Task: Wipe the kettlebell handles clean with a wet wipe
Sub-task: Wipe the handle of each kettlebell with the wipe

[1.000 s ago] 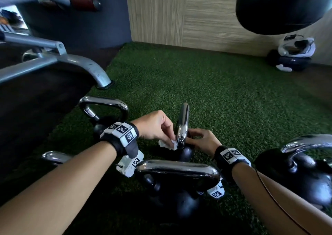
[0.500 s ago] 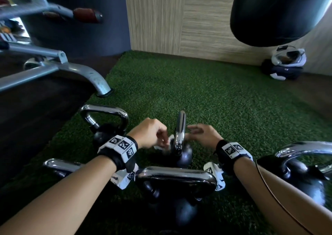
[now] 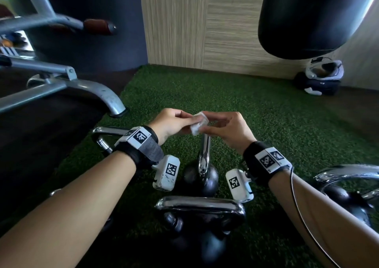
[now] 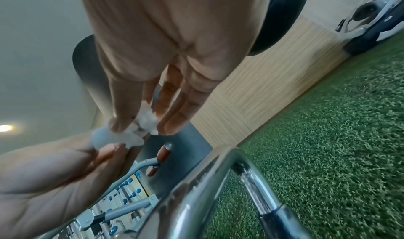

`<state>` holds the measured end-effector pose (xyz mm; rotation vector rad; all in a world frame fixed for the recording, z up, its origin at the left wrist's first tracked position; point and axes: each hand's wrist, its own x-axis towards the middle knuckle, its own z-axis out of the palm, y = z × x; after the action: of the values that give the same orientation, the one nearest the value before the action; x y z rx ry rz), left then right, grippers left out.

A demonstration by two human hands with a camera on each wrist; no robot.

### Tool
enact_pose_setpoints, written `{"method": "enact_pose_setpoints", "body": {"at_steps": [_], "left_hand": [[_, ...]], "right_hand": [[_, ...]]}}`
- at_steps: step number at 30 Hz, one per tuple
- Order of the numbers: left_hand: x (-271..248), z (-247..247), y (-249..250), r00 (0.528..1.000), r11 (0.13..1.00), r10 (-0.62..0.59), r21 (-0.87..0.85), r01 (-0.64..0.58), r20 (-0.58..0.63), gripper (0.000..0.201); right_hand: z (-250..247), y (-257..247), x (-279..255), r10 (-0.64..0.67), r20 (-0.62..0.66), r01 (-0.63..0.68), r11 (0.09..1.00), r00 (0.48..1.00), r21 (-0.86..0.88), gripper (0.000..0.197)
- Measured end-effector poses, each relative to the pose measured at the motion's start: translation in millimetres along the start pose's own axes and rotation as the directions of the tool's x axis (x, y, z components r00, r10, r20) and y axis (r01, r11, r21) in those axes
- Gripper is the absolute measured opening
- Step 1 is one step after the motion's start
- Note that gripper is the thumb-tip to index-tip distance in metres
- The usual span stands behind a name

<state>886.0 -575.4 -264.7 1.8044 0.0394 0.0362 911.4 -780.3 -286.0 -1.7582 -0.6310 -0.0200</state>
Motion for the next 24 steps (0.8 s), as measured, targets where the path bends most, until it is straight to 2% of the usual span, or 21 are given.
{"method": "enact_pose_setpoints", "body": {"at_steps": [2,4,7,9,10,11,12,14,15,17,18,19,20,22,24], "left_hand": [[2.2,4.1,-4.2,0.999,0.997,-0.038,-0.063,0.039,0.023,0.049],[3.9,6.0,-6.7,0.999,0.998,-0.048,-0.036,0.048,0.017,0.051],[5.1,5.1,-7.5,0.989,0.986,-0.116,-0.112,0.126,0.09,0.05],[6.4,2.9,-10.9,0.982,0.981,-0.142,-0.117,0.157,0.127,0.031],[6.2,2.4,-14.8,0.983,0.989,-0.135,-0.046,0.142,0.125,0.019],[7.0,0.9,-21.6,0.987,0.989,-0.125,0.099,0.114,0.106,0.012],[7.5,0.8,-29.3,0.988,0.954,-0.113,0.289,0.079,0.102,0.017],[3.9,4.3,-45.4,0.971,0.817,-0.178,0.574,0.056,0.159,0.038],[0.3,8.6,-53.7,0.948,0.763,-0.239,0.644,0.049,0.211,0.048],[-12.5,20.7,-68.2,0.88,0.664,-0.316,0.745,-0.063,0.355,0.077],[-18.4,27.7,-75.4,0.85,0.633,-0.314,0.76,-0.145,0.423,0.088],[-24.6,34.9,-82.5,0.832,0.655,-0.277,0.728,-0.202,0.48,0.091],[-29.1,41.8,-88.9,0.833,0.711,-0.222,0.668,-0.218,0.508,0.088],[-36.4,50.4,-95.5,0.862,0.777,-0.094,0.577,-0.25,0.499,0.068],[-40.3,53.8,-92.4,0.864,0.756,-0.008,0.568,-0.324,0.503,0.052]], "right_hand": [[2.5,3.1,-1.0,-0.023,-0.071,0.021,0.999,0.997,-0.031,0.057],[4.8,4.4,-1.9,-0.055,-0.117,0.044,0.994,0.992,-0.095,0.044],[3.9,9.5,-0.7,-0.046,-0.186,0.027,0.994,0.981,-0.107,0.028],[0.5,18.7,-0.4,-0.004,-0.235,-0.006,0.999,0.972,-0.039,0.025],[-1.9,25.9,-0.4,0.037,-0.266,-0.037,0.999,0.963,0.003,0.024],[-4.7,34.8,-0.1,0.094,-0.297,-0.082,0.995,0.95,0.051,0.024],[-7.6,44.8,-0.5,0.169,-0.32,-0.144,0.985,0.932,0.099,0.025],[-9.2,62.2,-5.3,0.31,-0.311,-0.271,0.949,0.899,0.161,0.028],[-8.6,74.8,-6.9,0.367,-0.304,-0.337,0.93,0.879,0.149,0.028],[-4.4,96.9,-8.6,0.431,-0.307,-0.442,0.896,0.849,0.035,0.022],[-0.5,105.4,-9.4,0.449,-0.3,-0.473,0.881,0.842,-0.009,0.019],[5.2,113.0,-9.1,0.463,-0.291,-0.492,0.87,0.837,-0.03,0.018],[10.6,119.4,-9.0,0.466,-0.291,-0.502,0.863,0.835,-0.058,0.017],[19.6,124.6,-10.2,0.42,-0.309,-0.487,0.855,0.853,-0.181,0.013],[26.4,126.0,-11.4,0.378,-0.315,-0.464,0.844,0.871,-0.268,0.007]]}}
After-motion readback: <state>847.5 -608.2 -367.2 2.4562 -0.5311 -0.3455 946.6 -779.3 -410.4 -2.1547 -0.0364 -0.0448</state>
